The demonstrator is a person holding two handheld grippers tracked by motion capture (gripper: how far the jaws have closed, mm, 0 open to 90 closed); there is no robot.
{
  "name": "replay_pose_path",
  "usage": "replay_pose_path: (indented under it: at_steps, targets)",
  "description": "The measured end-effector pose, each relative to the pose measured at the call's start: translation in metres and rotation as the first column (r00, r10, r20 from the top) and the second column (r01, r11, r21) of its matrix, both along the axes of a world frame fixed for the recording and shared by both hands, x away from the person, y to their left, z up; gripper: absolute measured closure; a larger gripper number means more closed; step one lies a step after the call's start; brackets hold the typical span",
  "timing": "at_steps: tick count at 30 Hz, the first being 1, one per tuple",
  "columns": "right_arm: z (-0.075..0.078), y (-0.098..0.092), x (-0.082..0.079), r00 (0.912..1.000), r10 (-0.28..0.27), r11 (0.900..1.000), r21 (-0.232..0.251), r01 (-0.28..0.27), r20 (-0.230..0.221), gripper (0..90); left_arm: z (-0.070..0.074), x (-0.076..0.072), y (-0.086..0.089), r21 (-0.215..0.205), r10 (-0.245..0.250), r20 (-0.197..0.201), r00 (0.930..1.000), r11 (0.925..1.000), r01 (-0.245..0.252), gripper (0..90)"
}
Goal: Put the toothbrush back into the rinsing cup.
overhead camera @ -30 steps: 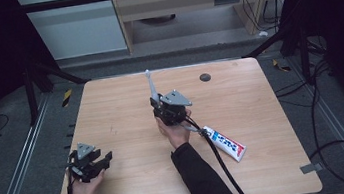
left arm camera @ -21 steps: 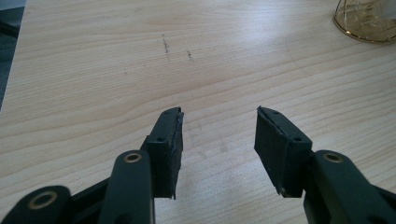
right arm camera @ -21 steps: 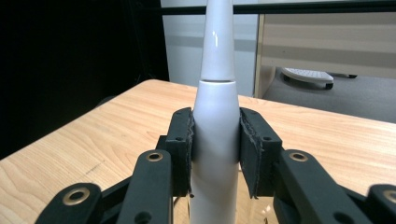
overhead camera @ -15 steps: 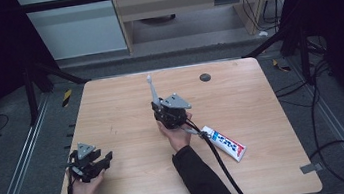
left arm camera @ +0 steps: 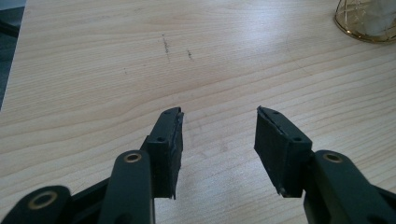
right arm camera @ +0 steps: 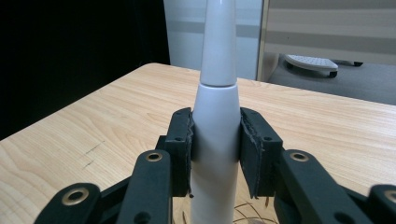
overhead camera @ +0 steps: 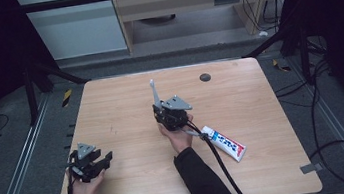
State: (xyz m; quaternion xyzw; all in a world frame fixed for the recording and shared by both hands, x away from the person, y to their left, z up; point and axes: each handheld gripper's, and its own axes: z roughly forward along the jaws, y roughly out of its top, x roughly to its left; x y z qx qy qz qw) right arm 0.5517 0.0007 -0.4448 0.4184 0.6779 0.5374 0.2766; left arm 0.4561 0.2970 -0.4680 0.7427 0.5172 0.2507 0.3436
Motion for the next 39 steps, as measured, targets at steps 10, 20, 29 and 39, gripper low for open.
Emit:
replay_pose_path:
  at_steps: [10,20,29,39]
  targets:
    - [0.004,-0.003,-0.006,0.9999,0.013,0.999,-0.03,-0.014,-0.008,62.6,0.0,0.0,-0.001,0.0,-0.001,0.0,1.0,1.0,0.001,51.0]
    - [0.001,-0.008,-0.004,0.999,0.015,0.999,-0.041,-0.017,-0.042,68.2,0.0,0.0,-0.001,0.0,0.0,0.001,1.0,1.0,0.0,51.0]
    - [0.008,-0.018,-0.008,0.9992,0.023,0.999,-0.045,-0.024,-0.034,68.1,0.0,0.0,-0.001,-0.002,0.0,0.0,1.0,1.0,0.0,50.9]
    - [0.037,-0.057,-0.031,0.9995,0.024,0.998,-0.06,-0.025,-0.019,57.2,0.0,0.0,0.0,-0.006,0.0,-0.007,1.0,1.0,-0.001,50.6]
